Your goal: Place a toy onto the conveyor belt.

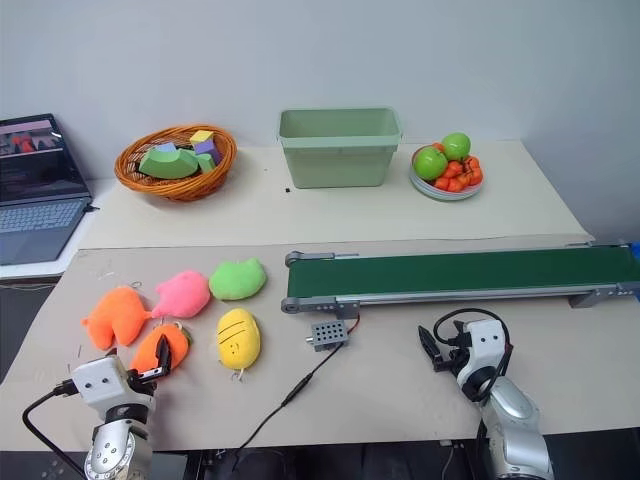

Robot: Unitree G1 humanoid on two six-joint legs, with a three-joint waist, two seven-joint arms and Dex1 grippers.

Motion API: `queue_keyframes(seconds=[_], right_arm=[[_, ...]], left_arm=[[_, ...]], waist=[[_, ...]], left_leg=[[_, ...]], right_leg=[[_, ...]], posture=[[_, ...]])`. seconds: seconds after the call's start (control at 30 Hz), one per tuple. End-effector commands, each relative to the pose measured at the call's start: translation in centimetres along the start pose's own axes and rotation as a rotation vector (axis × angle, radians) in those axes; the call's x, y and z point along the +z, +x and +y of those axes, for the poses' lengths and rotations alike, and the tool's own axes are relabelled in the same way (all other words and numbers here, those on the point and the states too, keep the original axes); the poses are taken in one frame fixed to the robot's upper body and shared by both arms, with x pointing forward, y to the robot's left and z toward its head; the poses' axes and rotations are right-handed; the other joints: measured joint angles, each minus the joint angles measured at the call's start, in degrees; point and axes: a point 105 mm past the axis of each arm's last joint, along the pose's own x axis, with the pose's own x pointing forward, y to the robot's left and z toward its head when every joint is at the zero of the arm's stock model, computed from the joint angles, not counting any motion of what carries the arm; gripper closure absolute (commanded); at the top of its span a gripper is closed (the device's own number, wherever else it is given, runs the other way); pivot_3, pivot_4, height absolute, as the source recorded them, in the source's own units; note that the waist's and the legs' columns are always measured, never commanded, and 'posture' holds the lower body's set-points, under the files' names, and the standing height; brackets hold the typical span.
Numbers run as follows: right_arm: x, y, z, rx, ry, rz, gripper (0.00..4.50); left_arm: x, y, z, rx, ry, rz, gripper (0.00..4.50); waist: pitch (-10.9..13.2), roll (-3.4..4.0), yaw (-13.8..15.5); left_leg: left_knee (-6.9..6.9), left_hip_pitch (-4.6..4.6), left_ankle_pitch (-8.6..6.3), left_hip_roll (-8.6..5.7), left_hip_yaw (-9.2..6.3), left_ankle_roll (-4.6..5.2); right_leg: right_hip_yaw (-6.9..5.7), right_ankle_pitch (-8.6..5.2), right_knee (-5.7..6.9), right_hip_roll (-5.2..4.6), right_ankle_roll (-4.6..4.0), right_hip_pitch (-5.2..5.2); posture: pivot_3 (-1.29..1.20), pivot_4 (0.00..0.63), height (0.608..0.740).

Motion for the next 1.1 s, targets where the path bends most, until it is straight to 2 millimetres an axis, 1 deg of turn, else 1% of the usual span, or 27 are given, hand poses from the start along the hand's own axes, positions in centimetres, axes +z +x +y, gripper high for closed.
queue_keyframes(seconds=[0.03, 0.17, 0.27, 0.37, 0.4, 0.47, 0.53, 0.57, 0.63, 0.67, 0.7, 0.77, 0.83, 0.9, 0.93, 1.0, 1.1], right_arm=[[1.1, -0.1, 0.0, -0.006, -0.015, -0.053, 0.01], [1.0, -0.1, -0.1, 0.0, -0.005, -0.046, 0.01], [1.6, -0.3, -0.1, 0.041, 0.024, -0.052, 0.01], [3.5, -1.1, 1.7, 0.241, 0.026, -0.051, 0.01], [4.3, -1.4, 2.4, 0.313, 0.04, -0.052, 0.01], [6.9, -2.7, 3.9, 0.491, 0.053, -0.058, 0.01], [9.9, -4.1, 5.0, 0.647, 0.023, -0.058, 0.01], [11.8, -4.8, 5.8, 0.732, -0.003, -0.074, 0.01], [14.8, -6.0, 7.8, 0.887, -0.057, -0.101, 0.01], [15.9, -6.3, 9.1, 0.954, -0.114, -0.111, 0.01], [16.6, -6.2, 10.2, 0.99, -0.178, -0.12, 0.01], [17.3, -5.2, 12.4, 1.015, -0.313, -0.15, 0.01], [17.5, -4.4, 14.4, 1.05, -0.423, -0.178, 0.01], [17.2, -4.2, 16.0, 1.101, -0.499, -0.193, 0.01], [17.0, -4.0, 16.5, 1.119, -0.529, -0.195, 0.01], [16.7, -3.7, 17.1, 1.145, -0.555, -0.199, 0.01], [16.6, -3.5, 17.2, 1.175, -0.545, -0.209, 0.01]], left_arm=[[0.3, 0.1, 0.1, -0.008, 0.019, -0.005, 0.0], [0.1, 0.4, -0.2, -0.011, 0.012, 0.002, 0.0], [0.1, 0.5, -0.3, -0.016, 0.027, 0.001, 0.0], [0.1, 0.6, -0.1, -0.015, 0.029, 0.002, 0.0], [0.1, 0.6, 0.0, -0.013, 0.03, 0.003, 0.0], [0.1, 0.7, 0.1, -0.013, 0.032, 0.003, 0.0], [0.1, 0.7, 0.1, -0.017, 0.035, 0.003, 0.0], [0.1, 0.8, 0.1, -0.018, 0.035, 0.003, 0.0], [0.1, 0.9, 0.0, -0.022, 0.036, 0.004, 0.0], [0.1, 0.9, 0.0, -0.024, 0.036, 0.004, 0.0], [0.2, 0.9, -0.1, -0.026, 0.036, 0.004, 0.0], [0.2, 0.9, -0.1, -0.027, 0.035, 0.002, 0.0], [0.4, 0.9, 0.0, -0.021, 0.035, -0.005, 0.0], [0.7, 0.8, 0.2, -0.014, 0.036, -0.016, 0.0], [0.8, 0.7, 0.2, -0.011, 0.035, -0.02, 0.0], [1.4, 0.4, 0.2, -0.015, 0.033, -0.037, 0.0], [2.5, -0.1, 0.2, -0.024, 0.021, -0.07, 0.0]], waist=[[0.0, 0.0, 0.0], [0.0, 0.0, 0.0], [0.0, 0.0, 0.0], [0.0, 0.03, 0.1], [0.0, 0.04, 0.1], [0.0, 0.06, 0.1], [0.1, 0.1, 0.2], [0.1, 0.08, 0.2], [0.1, 0.06, 0.3], [0.1, 0.06, 0.3], [0.1, 0.02, 0.3], [0.1, -0.03, 0.4], [0.1, -0.16, 0.7], [0.2, -0.23, 1.1], [0.2, -0.23, 1.2], [0.2, -0.24, 1.3], [0.2, -0.34, 1.3]], left_leg=[[0.0, 0.0, 0.0, 0.0, 0.0, 0.0], [0.0, 0.0, 0.0, 0.0, 0.0, 0.0], [0.0, 0.0, 0.0, 0.0, 0.0, -0.01], [0.01, -0.03, 0.0, -0.01, 0.0, 0.01], [0.02, -0.04, -0.01, -0.01, 0.01, 0.02], [0.02, -0.03, -0.04, 0.0, 0.01, 0.07], [0.05, -0.05, -0.23, 0.0, 0.01, 0.41], [0.04, -0.05, -0.24, 0.01, 0.01, 0.42], [0.06, -0.05, -0.25, 0.04, 0.0, 0.44], [0.06, -0.06, -0.25, 0.04, 0.0, 0.44], [0.05, -0.05, -0.25, 0.07, 0.01, 0.44], [0.05, -0.05, -0.24, 0.13, 0.01, 0.42], [0.05, -0.05, -0.22, 0.15, 0.0, 0.36], [0.07, -0.12, -0.08, 0.13, -0.03, 0.11], [0.08, -0.15, 0.0, 0.08, -0.03, -0.03], [0.11, -0.22, -0.01, -0.02, -0.02, -0.01], [0.15, -0.46, -0.03, -0.04, -0.01, 0.03]], right_leg=[[0.0, 0.0, 0.0, 0.0, 0.0, 0.0], [0.0, 0.0, 0.01, 0.0, 0.0, 0.0], [0.0, 0.0, 0.0, 0.0, 0.0, 0.0], [0.0, 0.0, -0.01, -0.01, 0.0, -0.01], [0.01, 0.0, -0.02, -0.01, 0.0, -0.01], [0.02, 0.0, -0.02, -0.01, 0.0, 0.0], [0.01, 0.0, -0.02, -0.01, 0.0, 0.0], [0.0, 0.0, -0.03, -0.01, 0.0, 0.01], [-0.01, 0.01, -0.03, 0.01, -0.01, 0.02], [-0.02, 0.01, -0.04, 0.01, -0.01, 0.02], [-0.02, 0.01, -0.05, 0.02, -0.01, 0.02], [-0.04, 0.03, -0.05, 0.08, -0.04, 0.02], [-0.11, 0.04, -0.06, 0.09, -0.05, 0.02], [-0.16, 0.04, -0.09, 0.06, -0.05, -0.02], [-0.17, 0.04, -0.12, 0.02, -0.05, -0.06], [-0.13, 0.03, -0.14, -0.08, -0.04, -0.15], [-0.12, 0.04, -0.22, -0.1, -0.03, -0.35]], posture=[[0.0, 0.15, 0.728], [0.0, 0.15, 0.728], [0.0, 0.15, 0.728], [0.0, 0.15, 0.728], [0.0, 0.15, 0.728], [0.0, 0.15, 0.728], [0.0, 0.15, 0.728], [0.0, 0.15, 0.728], [0.0, 0.15, 0.728], [0.0, 0.15, 0.728], [0.0, 0.15, 0.728], [0.0, 0.15, 0.728], [0.0, 0.15, 0.728], [0.0, 0.15, 0.728], [0.0, 0.15, 0.728], [0.0, 0.15, 0.728], [0.0, 0.15, 0.728]])
